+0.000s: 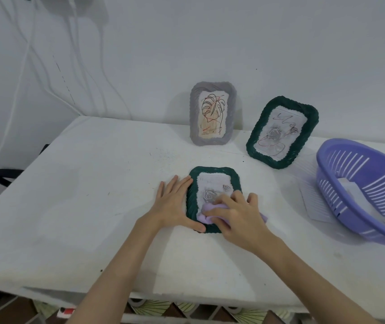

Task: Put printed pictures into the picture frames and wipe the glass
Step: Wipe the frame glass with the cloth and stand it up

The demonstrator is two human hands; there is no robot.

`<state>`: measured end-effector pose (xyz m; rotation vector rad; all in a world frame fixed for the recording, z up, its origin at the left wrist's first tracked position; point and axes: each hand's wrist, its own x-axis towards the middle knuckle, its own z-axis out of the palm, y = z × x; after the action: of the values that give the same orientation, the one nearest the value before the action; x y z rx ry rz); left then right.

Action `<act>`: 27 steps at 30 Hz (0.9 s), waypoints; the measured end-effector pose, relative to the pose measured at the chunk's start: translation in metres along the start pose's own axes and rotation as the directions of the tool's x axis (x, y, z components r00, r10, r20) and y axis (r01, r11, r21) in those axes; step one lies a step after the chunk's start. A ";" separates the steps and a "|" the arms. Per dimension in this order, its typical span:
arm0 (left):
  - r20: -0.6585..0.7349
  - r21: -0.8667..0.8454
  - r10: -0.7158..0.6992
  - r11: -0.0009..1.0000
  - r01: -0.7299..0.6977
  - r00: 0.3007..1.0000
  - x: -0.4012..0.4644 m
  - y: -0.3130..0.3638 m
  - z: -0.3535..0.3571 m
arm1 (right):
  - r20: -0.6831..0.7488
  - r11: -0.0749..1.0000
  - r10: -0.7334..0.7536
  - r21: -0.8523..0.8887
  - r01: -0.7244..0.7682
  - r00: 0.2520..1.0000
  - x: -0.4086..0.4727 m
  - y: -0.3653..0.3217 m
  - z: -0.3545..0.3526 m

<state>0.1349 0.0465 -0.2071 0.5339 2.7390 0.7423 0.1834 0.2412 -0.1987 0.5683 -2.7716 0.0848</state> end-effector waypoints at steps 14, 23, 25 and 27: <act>-0.017 0.005 0.002 1.000 -0.002 1.000 0.001 -0.002 0.002 | -0.020 0.999 -0.033 -0.041 0.032 0.999 0.000 -0.016 0.002; 0.001 0.028 0.003 1.000 -0.003 1.000 0.000 -0.001 -0.001 | -0.024 0.998 0.055 0.022 -0.054 0.998 -0.023 0.029 -0.008; 0.010 0.025 0.001 1.000 -0.002 1.000 0.000 -0.002 0.000 | -0.047 0.986 0.133 0.102 -0.128 0.990 -0.011 0.040 -0.001; 0.018 0.030 0.001 1.000 -0.001 1.000 0.001 -0.001 0.000 | -0.048 0.966 0.177 0.202 -0.164 0.983 0.007 0.039 0.006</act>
<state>0.1336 0.0458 -0.2075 0.5456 2.7374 0.6946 0.1595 0.2739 -0.2024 0.3638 -2.7592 0.4131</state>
